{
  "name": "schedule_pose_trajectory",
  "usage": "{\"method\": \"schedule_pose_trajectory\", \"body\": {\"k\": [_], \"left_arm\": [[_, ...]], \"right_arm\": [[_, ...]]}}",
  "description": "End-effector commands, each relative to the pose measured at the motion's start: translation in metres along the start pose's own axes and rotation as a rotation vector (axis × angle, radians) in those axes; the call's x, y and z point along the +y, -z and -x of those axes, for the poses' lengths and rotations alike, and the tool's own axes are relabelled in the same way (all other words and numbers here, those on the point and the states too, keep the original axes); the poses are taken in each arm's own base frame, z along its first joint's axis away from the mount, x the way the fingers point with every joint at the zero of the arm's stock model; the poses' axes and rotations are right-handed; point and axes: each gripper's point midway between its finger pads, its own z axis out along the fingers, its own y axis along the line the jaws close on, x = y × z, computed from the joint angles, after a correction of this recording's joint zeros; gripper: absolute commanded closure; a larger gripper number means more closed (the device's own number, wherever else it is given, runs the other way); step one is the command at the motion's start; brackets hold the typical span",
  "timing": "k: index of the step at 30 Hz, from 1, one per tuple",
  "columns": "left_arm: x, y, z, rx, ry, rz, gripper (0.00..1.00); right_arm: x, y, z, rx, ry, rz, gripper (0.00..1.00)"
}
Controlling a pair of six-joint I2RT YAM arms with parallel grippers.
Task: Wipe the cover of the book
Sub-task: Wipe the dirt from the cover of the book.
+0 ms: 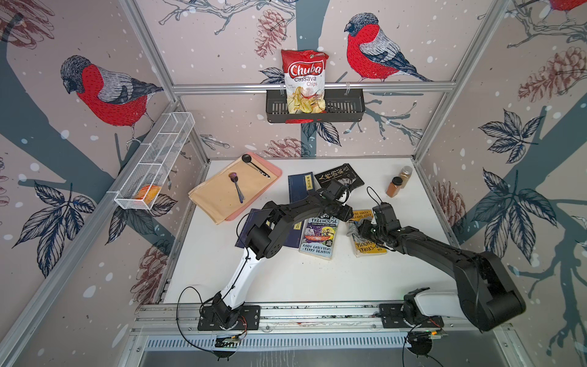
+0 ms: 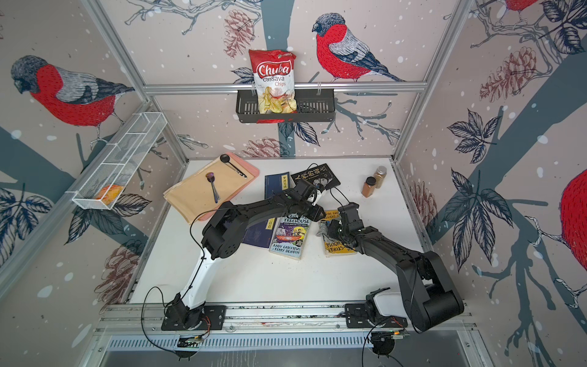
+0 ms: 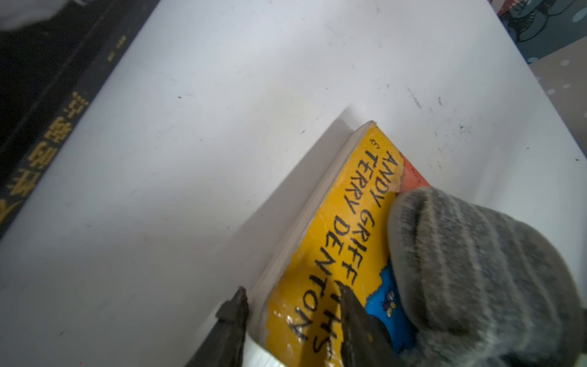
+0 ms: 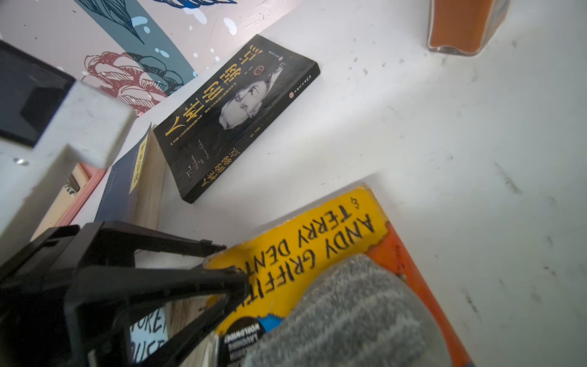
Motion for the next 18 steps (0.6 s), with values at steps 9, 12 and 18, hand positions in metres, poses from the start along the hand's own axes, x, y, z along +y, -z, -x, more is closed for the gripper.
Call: {"method": "schedule_pose_trajectory", "body": {"k": [9,12,18], "left_arm": [[-0.004,0.014,0.016,-0.059,0.034,-0.068,0.52],[-0.002,0.011,0.013,-0.051,0.043,-0.074,0.52],[0.002,0.012,0.012,-0.052,0.063,-0.078,0.52]], "right_arm": [[-0.002,-0.038,0.007,0.051,-0.006,0.033,0.78],[0.000,-0.051,0.009,0.066,-0.008,0.043,0.79],[0.002,-0.067,0.017,0.057,-0.024,0.054,0.79]]}}
